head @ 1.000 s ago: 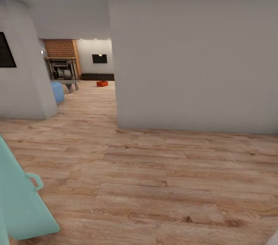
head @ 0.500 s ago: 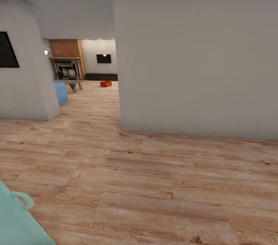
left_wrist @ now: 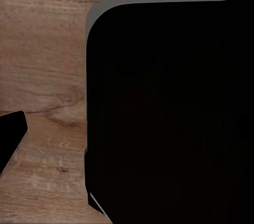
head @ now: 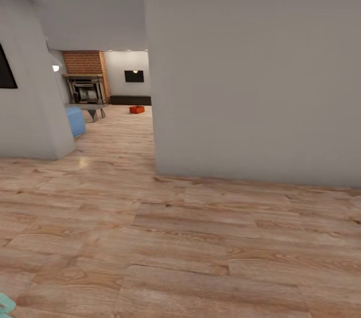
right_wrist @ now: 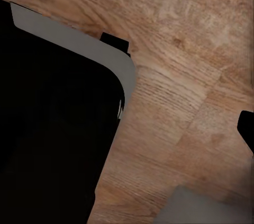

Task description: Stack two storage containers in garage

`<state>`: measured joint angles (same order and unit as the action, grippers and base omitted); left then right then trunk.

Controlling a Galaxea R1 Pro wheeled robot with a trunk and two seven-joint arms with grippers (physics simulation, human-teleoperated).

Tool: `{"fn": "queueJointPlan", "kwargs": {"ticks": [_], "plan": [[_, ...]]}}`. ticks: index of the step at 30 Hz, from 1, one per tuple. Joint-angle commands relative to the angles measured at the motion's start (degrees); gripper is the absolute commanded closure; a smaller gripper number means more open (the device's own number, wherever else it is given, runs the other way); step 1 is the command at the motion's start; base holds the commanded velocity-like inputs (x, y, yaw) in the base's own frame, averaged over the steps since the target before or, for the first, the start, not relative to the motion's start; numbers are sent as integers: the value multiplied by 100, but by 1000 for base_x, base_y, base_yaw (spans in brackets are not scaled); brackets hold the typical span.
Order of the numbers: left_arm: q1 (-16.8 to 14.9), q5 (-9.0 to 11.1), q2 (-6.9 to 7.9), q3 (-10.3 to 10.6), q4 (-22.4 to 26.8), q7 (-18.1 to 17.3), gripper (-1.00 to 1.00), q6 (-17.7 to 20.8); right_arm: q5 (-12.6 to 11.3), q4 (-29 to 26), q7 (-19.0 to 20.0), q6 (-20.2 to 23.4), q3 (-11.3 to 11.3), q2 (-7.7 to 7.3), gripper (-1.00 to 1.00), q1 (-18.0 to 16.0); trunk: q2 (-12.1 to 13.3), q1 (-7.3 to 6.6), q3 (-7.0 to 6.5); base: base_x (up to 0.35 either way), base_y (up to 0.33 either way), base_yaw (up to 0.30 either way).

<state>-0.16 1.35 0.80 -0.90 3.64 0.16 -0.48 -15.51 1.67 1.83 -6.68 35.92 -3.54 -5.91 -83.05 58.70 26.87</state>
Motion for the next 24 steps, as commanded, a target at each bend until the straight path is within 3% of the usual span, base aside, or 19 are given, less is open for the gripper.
{"fn": "queueJointPlan", "kwargs": {"ticks": [1, 24], "plan": [[-2, 14, 2, -7, 2, 2, -100, -5, -59, 18, 19, -37, 47, 2, -100, -6, -2, 3, 6, 321, 0, 0], [-2, 14, 2, -7, 5, 2, -100, -5, -65, 18, 19, -35, 47, 2, -100, -6, -2, 3, 6, 321, 0, 0]]}}
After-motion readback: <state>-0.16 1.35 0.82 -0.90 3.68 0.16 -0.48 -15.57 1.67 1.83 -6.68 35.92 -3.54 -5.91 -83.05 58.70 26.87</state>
